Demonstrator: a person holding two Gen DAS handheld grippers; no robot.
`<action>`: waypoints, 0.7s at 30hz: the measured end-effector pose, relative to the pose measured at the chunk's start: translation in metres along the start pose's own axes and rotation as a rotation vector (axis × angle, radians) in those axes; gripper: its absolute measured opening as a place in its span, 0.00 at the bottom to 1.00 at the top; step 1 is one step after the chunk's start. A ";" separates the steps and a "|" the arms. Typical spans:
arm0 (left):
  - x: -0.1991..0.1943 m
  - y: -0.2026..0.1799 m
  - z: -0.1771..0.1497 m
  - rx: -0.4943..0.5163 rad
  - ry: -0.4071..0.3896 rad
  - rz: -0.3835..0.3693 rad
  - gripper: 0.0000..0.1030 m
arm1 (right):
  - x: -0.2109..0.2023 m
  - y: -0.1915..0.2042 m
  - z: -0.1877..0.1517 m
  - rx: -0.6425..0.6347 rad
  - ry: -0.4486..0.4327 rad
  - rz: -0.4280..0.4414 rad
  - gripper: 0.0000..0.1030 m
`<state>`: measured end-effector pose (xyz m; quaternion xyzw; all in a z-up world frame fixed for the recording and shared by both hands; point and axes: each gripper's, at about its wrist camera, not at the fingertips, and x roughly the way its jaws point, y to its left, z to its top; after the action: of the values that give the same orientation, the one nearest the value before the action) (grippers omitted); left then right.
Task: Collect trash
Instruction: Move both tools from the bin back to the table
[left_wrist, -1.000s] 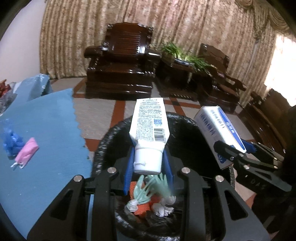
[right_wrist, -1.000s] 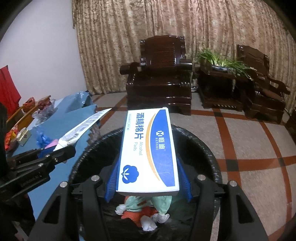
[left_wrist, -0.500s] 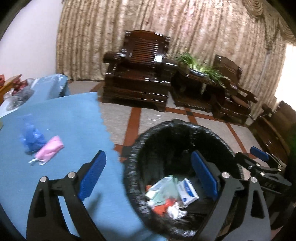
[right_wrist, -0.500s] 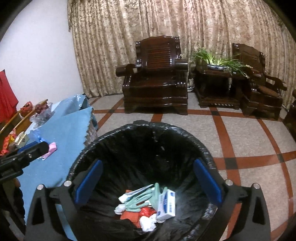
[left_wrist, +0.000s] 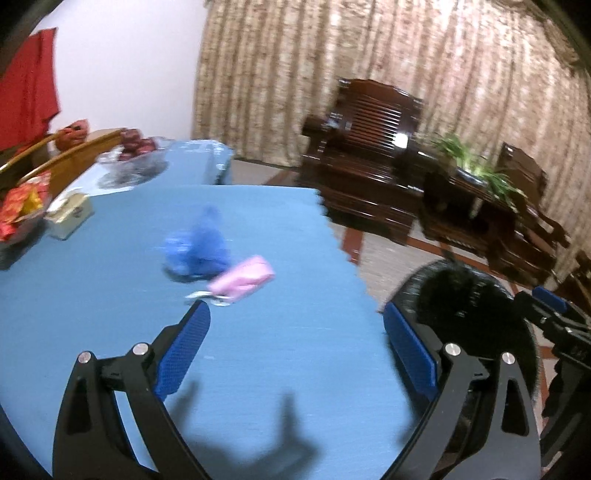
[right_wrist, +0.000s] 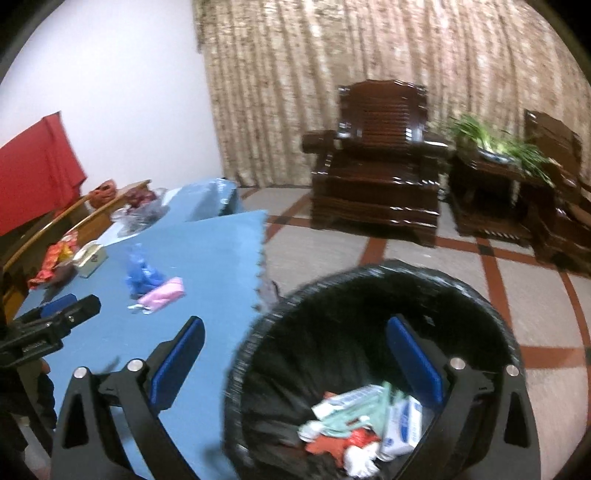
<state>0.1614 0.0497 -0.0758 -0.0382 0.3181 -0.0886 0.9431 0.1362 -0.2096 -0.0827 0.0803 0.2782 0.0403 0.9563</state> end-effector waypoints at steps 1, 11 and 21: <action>-0.002 0.006 0.002 -0.005 -0.004 0.011 0.90 | 0.004 0.008 0.003 -0.011 0.000 0.013 0.94; -0.003 0.085 0.007 -0.092 -0.023 0.137 0.90 | 0.051 0.075 0.022 -0.082 0.007 0.111 0.94; 0.031 0.124 0.000 -0.116 0.007 0.183 0.90 | 0.131 0.130 0.020 -0.125 0.064 0.158 0.94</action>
<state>0.2034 0.1653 -0.1101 -0.0633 0.3282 0.0161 0.9424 0.2527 -0.0688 -0.1117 0.0409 0.2985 0.1354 0.9439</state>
